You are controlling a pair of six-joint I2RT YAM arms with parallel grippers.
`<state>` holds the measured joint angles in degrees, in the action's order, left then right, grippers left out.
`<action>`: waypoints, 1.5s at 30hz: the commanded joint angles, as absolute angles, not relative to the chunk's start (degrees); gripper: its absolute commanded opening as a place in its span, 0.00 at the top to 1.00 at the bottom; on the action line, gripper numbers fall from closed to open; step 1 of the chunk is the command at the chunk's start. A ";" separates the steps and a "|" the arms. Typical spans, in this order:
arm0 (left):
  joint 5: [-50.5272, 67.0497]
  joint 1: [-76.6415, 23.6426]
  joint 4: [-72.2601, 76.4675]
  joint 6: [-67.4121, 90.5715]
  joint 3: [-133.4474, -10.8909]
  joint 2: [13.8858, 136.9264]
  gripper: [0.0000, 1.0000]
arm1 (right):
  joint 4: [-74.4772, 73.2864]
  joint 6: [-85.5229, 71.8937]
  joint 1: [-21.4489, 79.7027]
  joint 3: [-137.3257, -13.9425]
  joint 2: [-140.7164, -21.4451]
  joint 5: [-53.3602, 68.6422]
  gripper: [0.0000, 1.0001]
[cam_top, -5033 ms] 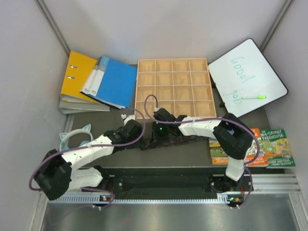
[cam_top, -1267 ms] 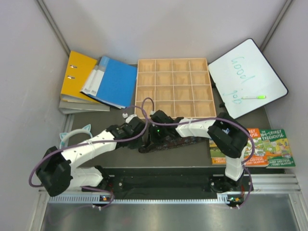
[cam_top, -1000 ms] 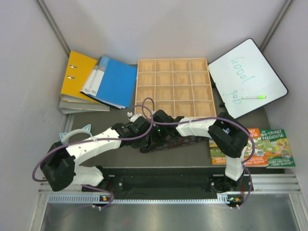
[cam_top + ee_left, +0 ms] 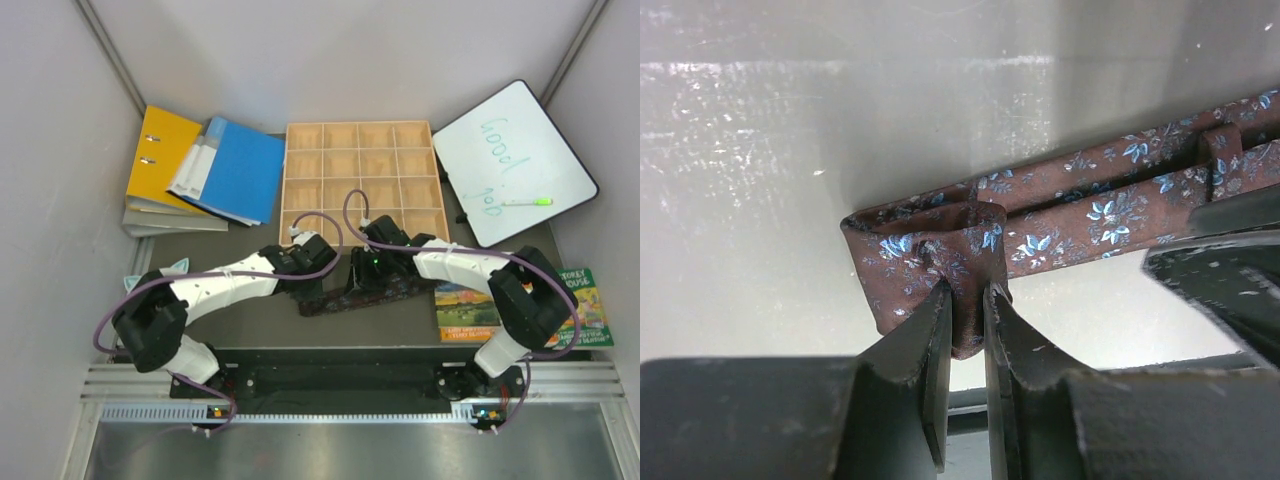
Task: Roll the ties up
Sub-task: Roll the tie at the center of the board.
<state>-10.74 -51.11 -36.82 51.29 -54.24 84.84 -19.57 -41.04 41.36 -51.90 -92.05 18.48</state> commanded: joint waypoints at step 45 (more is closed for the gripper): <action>-23.90 -54.40 -49.04 52.12 -54.85 69.71 0.39 | -11.33 -38.24 47.72 -54.66 -88.68 18.02 0.48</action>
<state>-18.55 -54.22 -43.68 51.05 -58.26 75.55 -14.37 -40.47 46.24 -50.02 -86.96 19.25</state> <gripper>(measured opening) 0.611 0.514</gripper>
